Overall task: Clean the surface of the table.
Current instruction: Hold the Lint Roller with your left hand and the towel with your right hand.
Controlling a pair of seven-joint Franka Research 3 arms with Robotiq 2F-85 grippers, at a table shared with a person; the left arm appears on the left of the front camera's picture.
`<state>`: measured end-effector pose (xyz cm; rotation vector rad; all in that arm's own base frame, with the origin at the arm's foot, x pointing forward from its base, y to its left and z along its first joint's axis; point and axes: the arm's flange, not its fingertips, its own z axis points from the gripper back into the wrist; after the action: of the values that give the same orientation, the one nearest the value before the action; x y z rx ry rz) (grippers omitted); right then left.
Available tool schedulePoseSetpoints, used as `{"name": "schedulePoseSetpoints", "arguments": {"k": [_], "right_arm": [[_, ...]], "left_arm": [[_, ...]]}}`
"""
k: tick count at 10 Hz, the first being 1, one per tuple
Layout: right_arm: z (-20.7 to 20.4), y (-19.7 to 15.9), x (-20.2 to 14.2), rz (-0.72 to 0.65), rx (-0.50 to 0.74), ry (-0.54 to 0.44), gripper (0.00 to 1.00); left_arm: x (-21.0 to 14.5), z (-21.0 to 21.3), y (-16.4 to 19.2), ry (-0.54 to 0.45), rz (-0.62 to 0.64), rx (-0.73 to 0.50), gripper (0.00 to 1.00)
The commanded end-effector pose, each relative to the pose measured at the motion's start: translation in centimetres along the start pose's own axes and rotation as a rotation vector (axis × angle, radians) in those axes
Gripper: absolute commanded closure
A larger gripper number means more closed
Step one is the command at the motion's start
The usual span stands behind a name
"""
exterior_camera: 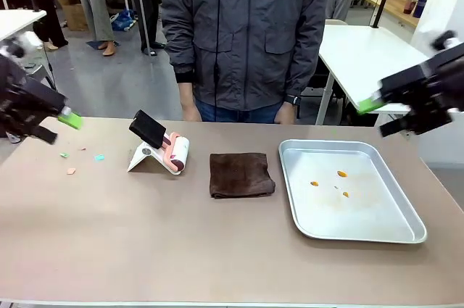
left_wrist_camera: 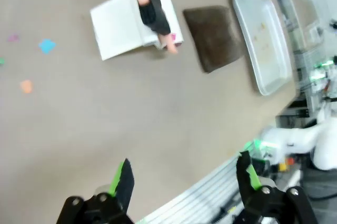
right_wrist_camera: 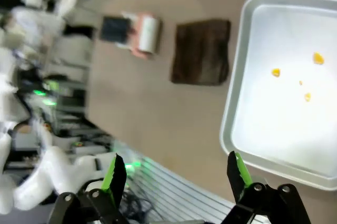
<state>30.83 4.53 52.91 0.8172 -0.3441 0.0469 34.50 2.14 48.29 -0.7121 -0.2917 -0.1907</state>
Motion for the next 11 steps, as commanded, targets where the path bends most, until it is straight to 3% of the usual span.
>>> {"name": "schedulePoseSetpoints", "arguments": {"k": [1,6,8,9,10,11], "right_arm": [[2.4,-7.5,-7.2,-0.096,0.148,-0.100,0.00],[7.7,-16.8,-8.0,-0.299,0.326,-0.234,0.00],[8.2,-19.2,-8.8,-0.347,0.366,-0.294,0.00],[8.2,-19.9,-8.9,-0.377,0.364,-0.308,0.00],[12.6,-19.4,-4.6,-0.358,0.322,-0.260,0.00],[12.6,-19.4,-4.6,-0.358,0.322,-0.260,0.00]], "left_arm": [[-0.5,3.3,5.0,-0.147,0.121,-0.191,0.00],[-5.5,7.9,15.2,-0.434,0.298,-0.431,0.00],[-7.1,7.6,16.6,-0.521,0.392,-0.428,0.00],[-7.3,6.9,15.6,-0.560,0.433,-0.428,0.00],[-7.2,8.3,16.5,-0.478,0.375,-0.419,0.00],[-7.2,8.3,16.5,-0.478,0.375,-0.419,0.00]]}}
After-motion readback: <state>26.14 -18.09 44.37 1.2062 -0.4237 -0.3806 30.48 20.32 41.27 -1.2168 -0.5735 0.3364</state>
